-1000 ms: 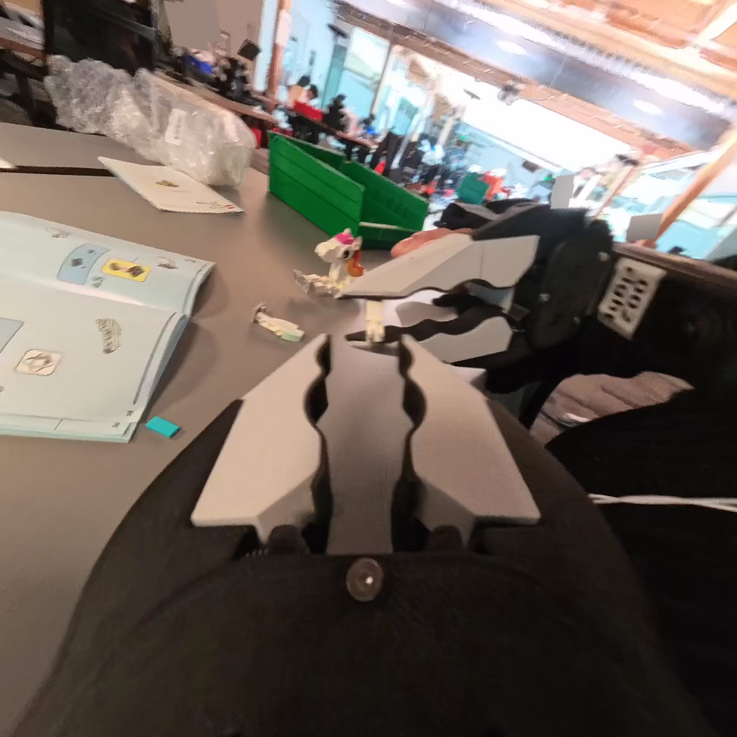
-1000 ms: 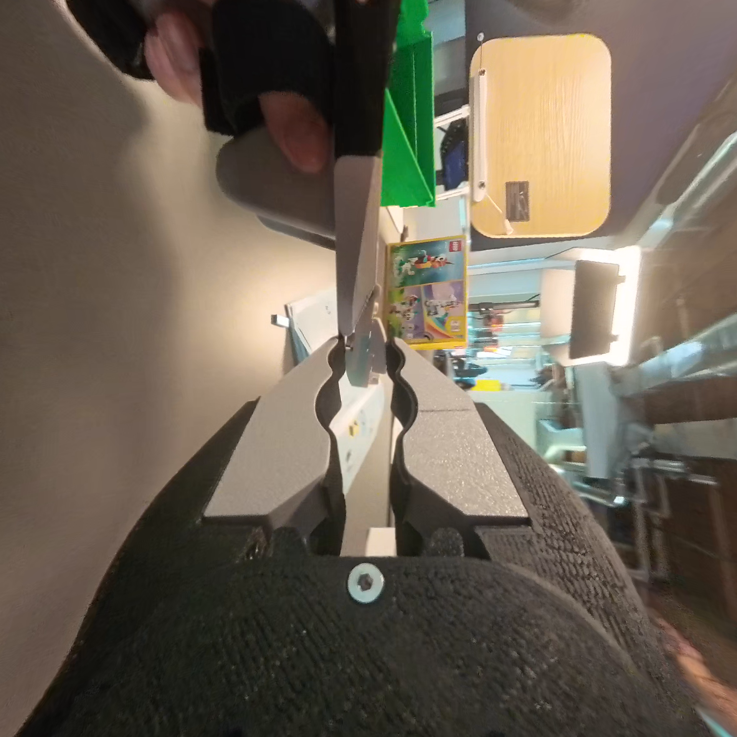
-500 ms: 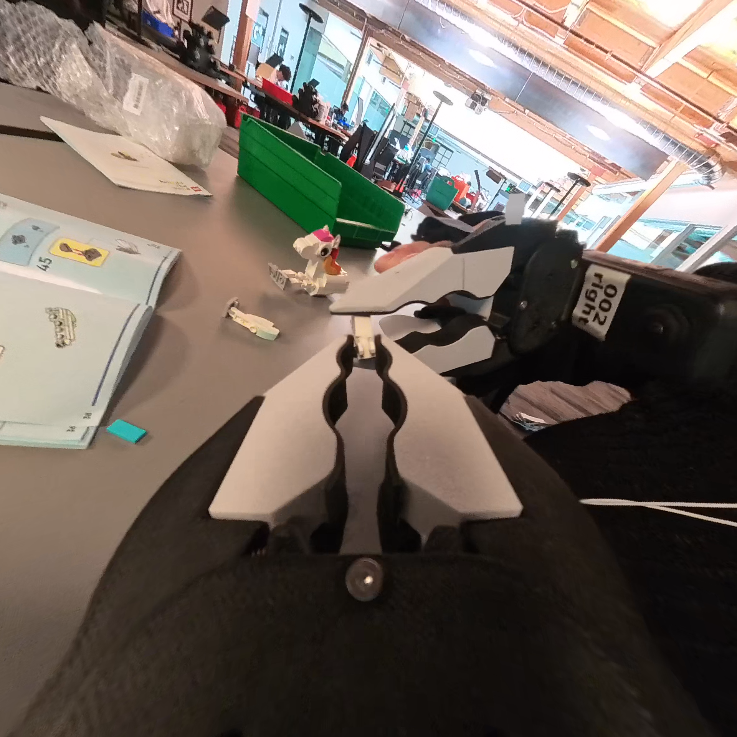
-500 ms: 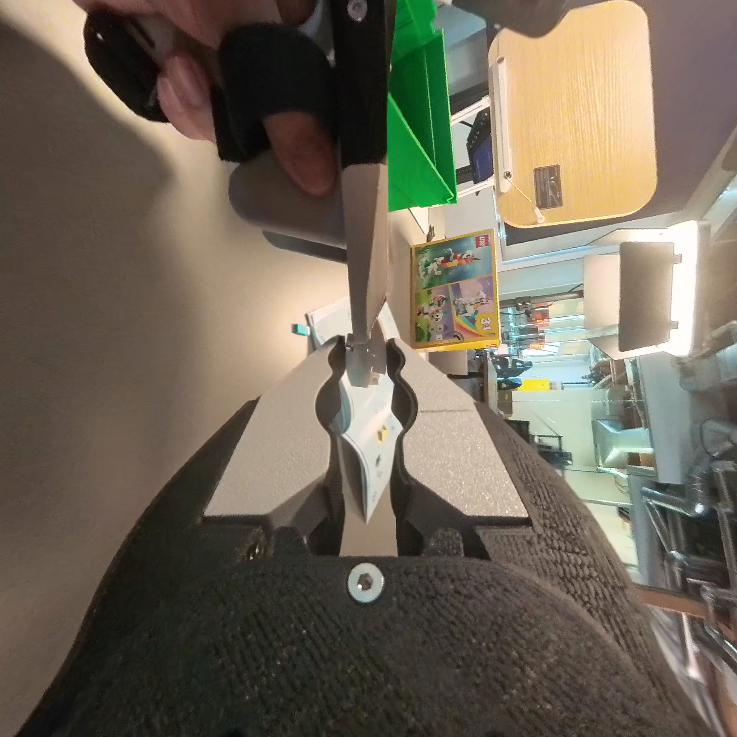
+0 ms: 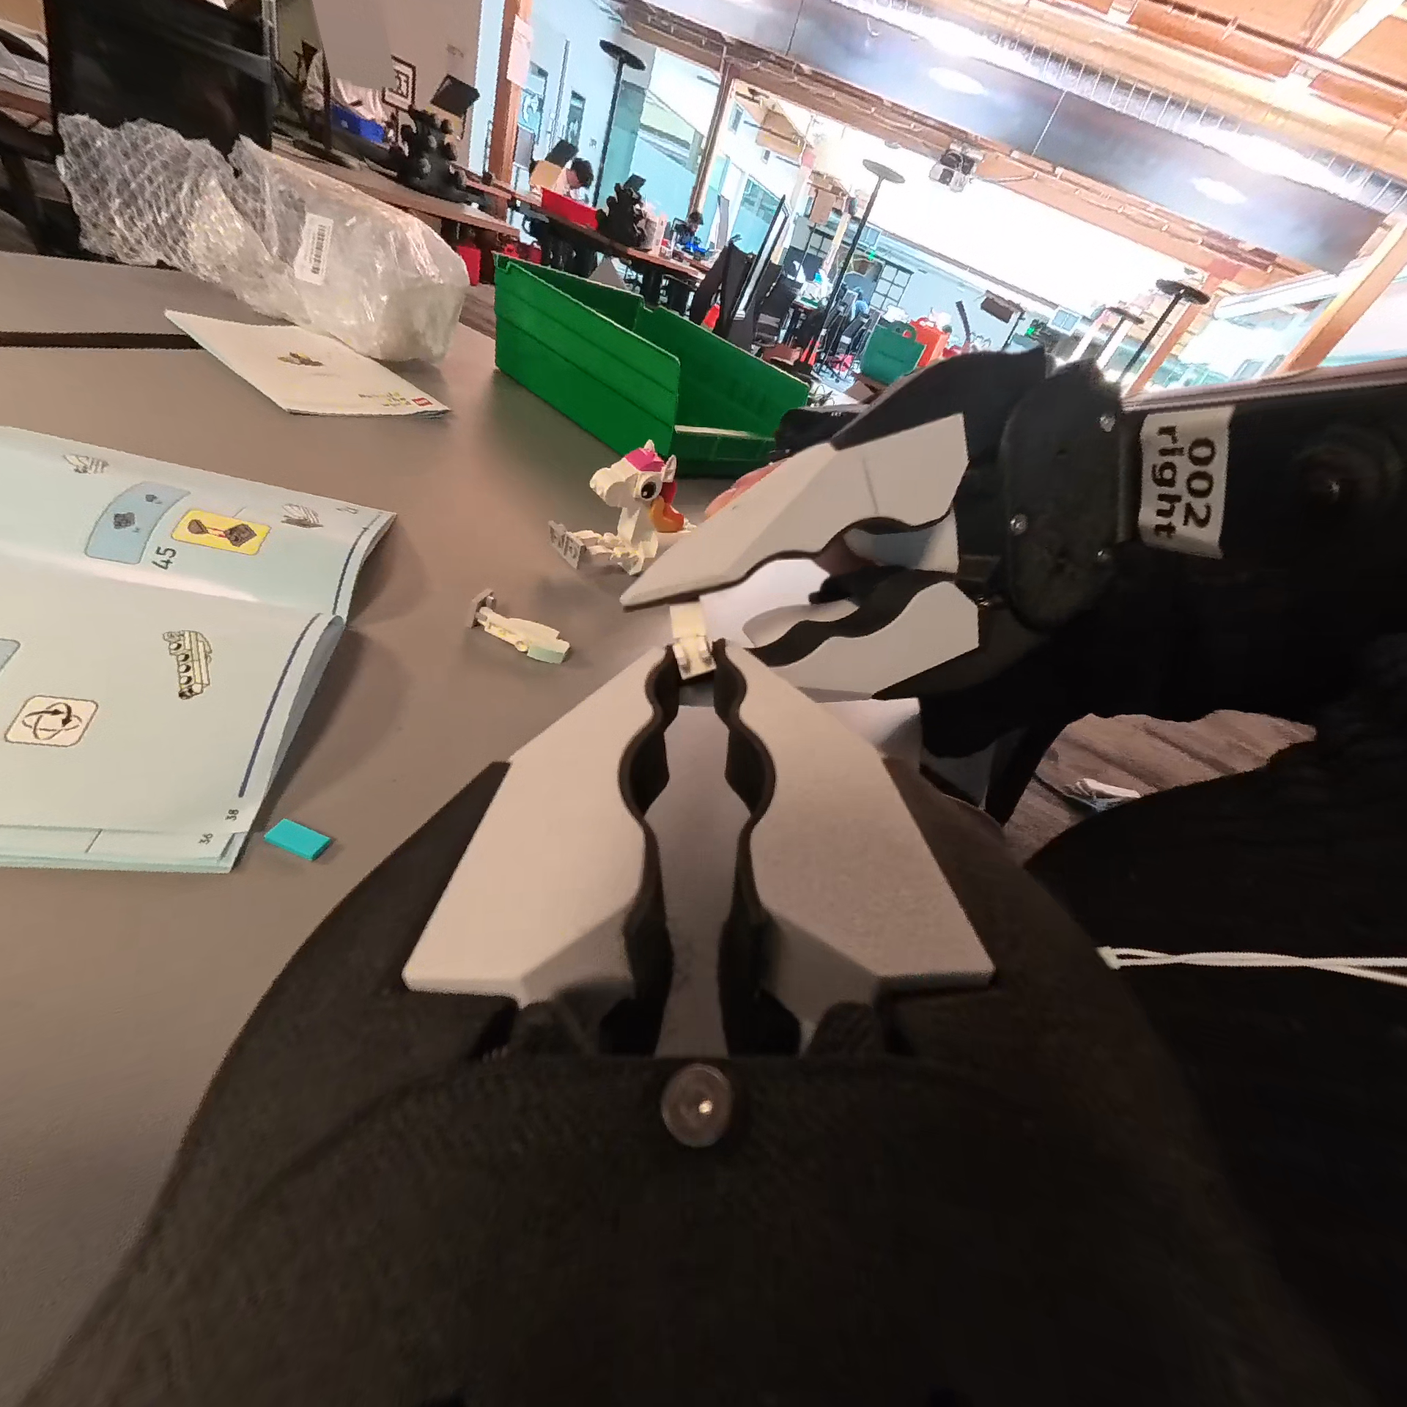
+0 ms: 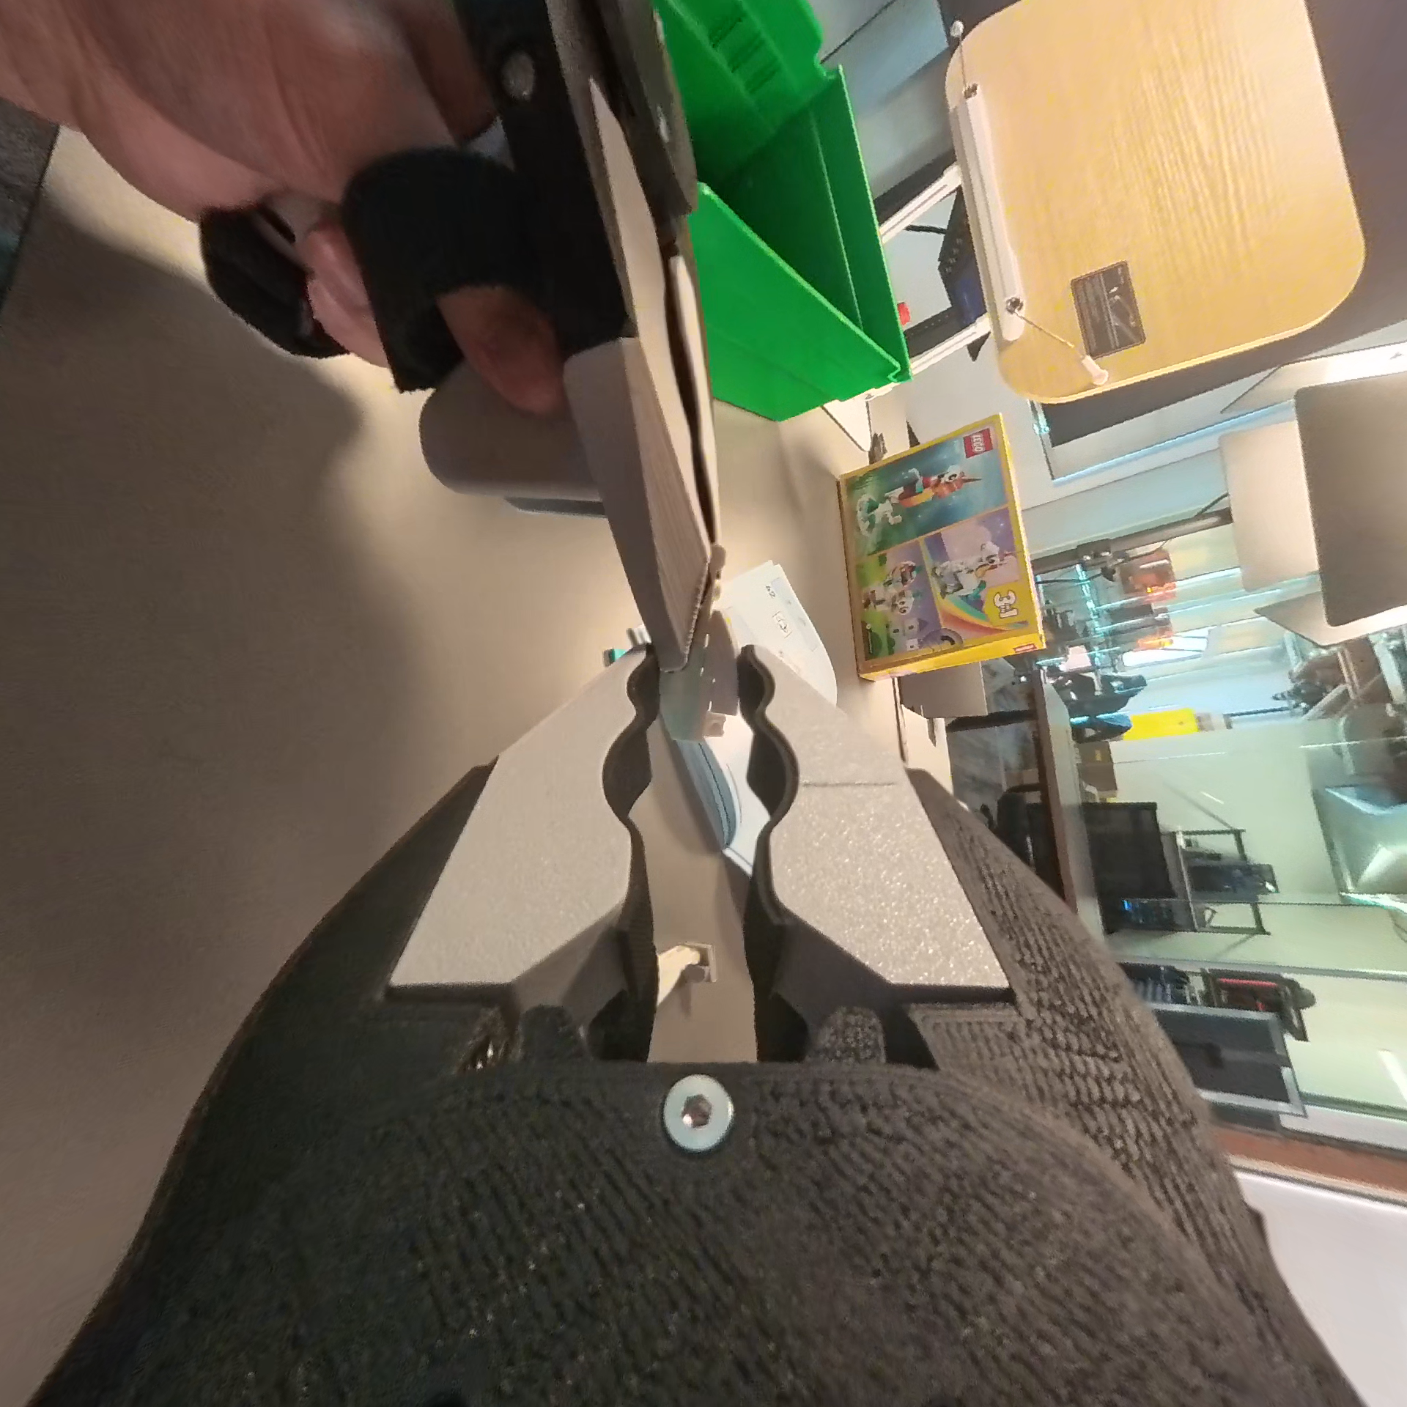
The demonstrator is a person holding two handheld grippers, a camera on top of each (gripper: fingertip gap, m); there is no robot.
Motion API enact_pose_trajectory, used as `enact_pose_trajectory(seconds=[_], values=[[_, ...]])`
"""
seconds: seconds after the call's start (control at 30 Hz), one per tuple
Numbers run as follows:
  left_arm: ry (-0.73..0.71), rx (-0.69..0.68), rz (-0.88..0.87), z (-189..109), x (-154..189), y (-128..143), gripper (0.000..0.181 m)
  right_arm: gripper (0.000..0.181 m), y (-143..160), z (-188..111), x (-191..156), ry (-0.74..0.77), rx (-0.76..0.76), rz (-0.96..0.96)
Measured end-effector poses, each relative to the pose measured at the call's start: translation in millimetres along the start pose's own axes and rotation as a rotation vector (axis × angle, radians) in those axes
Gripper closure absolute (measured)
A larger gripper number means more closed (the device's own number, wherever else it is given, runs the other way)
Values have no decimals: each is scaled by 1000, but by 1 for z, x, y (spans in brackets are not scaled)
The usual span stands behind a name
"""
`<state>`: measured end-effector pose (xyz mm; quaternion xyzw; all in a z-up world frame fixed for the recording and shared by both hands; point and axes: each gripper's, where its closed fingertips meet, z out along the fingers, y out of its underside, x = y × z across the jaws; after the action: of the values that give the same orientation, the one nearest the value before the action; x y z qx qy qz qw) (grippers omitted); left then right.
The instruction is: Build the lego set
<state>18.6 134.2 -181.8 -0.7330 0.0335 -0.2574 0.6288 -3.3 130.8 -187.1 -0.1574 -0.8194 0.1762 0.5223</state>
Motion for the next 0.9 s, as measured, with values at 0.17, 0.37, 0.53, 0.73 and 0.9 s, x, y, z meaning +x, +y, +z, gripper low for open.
enact_pose_trajectory(seconds=[0.17,0.37,0.53,0.73,0.9], values=[[-15,-33,35,3,0,9,174,162,4,0,-9,-58,-2,-33],[13,-6,-4,2,1,10,174,162,5,-1,-12,-58,11,-57],[76,36,-83,-1,4,5,174,162,-1,-2,-6,15,20,-121],[132,39,-73,-3,11,5,174,161,-5,-8,-9,-34,35,-135],[93,72,18,-7,15,-4,174,161,-12,-11,-1,33,53,-226]])
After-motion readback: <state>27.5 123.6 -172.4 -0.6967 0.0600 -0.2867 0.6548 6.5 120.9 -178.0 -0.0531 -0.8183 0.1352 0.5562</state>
